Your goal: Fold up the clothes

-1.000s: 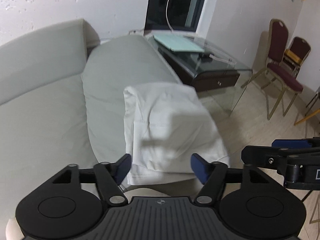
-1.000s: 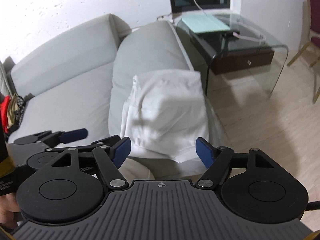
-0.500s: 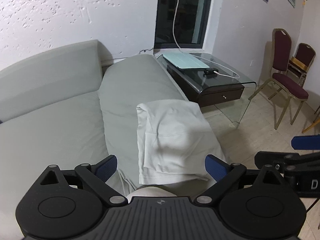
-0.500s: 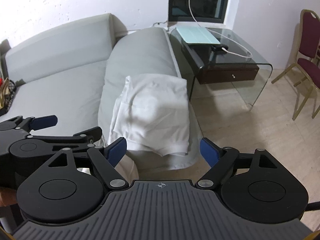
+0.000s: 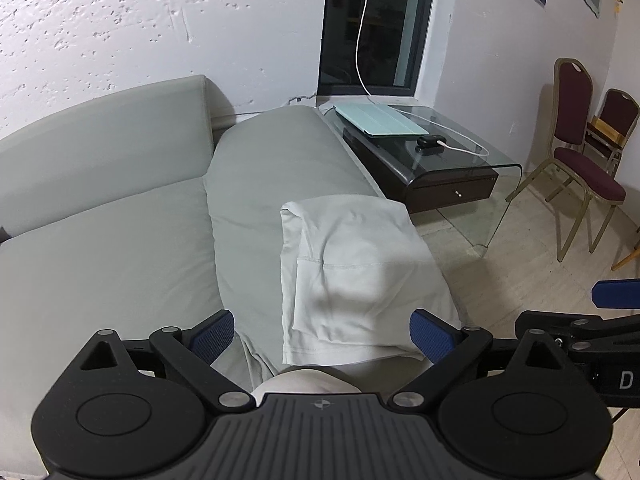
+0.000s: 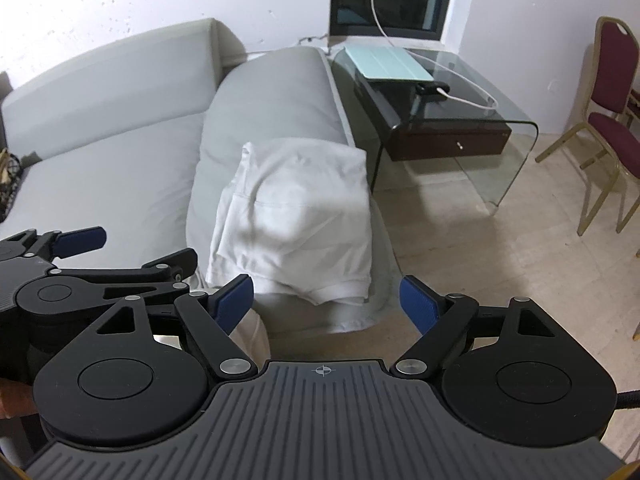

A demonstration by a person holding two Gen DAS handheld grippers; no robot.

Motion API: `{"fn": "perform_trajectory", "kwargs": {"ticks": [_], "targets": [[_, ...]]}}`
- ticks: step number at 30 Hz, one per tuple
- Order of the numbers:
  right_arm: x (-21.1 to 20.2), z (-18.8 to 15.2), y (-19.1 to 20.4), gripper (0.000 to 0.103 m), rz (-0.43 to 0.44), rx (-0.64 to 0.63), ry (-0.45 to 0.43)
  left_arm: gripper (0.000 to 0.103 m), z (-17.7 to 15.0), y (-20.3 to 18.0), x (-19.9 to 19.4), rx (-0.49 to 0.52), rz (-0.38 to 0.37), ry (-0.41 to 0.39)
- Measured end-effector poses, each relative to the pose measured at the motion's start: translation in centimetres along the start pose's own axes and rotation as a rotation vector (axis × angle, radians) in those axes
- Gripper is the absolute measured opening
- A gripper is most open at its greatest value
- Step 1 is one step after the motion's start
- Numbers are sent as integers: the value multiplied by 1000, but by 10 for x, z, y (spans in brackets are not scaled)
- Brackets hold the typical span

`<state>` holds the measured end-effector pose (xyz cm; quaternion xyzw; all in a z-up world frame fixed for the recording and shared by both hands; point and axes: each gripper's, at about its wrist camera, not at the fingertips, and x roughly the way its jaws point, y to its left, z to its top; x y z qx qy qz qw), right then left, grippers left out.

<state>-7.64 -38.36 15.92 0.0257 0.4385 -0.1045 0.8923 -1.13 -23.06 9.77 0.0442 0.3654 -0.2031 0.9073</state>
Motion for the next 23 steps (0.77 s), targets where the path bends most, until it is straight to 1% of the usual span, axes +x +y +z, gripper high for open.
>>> {"fn": "perform_trajectory", "kwargs": {"ticks": [7,18,23], "targets": [[4,-1,-2,85,-7,4,16,96,0,-1,7,-16,-4,31],[15,-2,-4,85,-14,5,54,96,-4,-2,21,-49,-27,103],[19,-1,-5,84,-8,14,63,96,-5,-2,26,-53,-34,116]]}}
